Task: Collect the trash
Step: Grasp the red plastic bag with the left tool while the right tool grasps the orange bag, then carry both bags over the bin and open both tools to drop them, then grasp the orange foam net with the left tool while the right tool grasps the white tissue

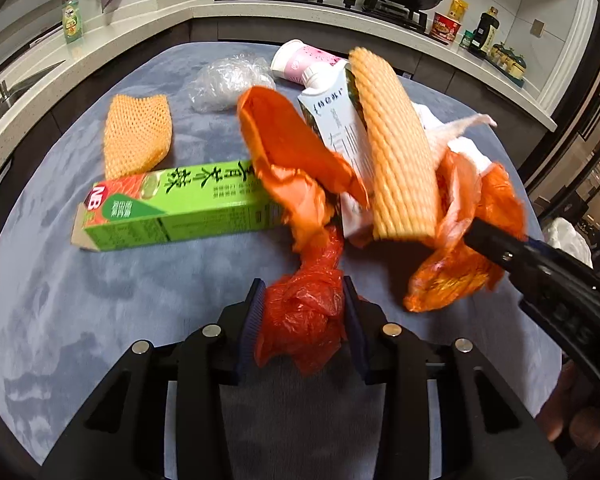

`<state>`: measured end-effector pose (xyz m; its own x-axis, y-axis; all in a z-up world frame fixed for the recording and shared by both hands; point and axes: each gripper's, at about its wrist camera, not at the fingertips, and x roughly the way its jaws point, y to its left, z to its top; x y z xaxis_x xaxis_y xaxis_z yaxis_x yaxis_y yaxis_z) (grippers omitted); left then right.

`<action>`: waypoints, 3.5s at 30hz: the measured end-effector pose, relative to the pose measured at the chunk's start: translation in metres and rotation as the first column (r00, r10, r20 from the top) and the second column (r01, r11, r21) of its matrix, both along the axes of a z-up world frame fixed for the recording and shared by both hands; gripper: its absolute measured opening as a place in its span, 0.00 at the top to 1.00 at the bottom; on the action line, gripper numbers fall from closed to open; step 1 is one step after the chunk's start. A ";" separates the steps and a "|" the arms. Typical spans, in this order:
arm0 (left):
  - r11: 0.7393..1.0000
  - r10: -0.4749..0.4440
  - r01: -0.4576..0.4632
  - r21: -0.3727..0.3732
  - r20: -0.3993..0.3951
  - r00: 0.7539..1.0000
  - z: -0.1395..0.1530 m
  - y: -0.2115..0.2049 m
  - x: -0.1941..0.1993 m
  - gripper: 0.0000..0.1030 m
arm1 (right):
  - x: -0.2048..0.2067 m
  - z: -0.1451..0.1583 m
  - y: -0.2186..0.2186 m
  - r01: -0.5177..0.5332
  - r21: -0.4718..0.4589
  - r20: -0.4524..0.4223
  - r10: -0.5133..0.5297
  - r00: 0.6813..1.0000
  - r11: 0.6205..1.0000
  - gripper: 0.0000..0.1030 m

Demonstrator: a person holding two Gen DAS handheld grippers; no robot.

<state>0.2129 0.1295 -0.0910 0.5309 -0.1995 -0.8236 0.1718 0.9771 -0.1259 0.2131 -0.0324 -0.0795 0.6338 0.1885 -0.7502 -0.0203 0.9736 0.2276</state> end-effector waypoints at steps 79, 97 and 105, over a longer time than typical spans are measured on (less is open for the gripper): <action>0.993 -0.096 0.083 0.079 0.174 0.980 0.058 -0.125 -0.022 0.12 | -0.126 0.054 -0.154 0.396 -0.144 0.204 -0.365 0.909 0.907 0.26; 0.997 -0.064 0.060 0.038 0.132 0.989 0.036 -0.079 0.047 0.19 | 0.011 0.006 -0.104 0.313 0.038 0.042 -0.314 0.948 0.949 0.25; 0.998 -0.061 0.062 0.000 0.120 0.991 0.029 -0.073 0.054 0.54 | 0.055 -0.018 -0.101 0.319 0.021 -0.005 -0.319 0.948 0.948 0.26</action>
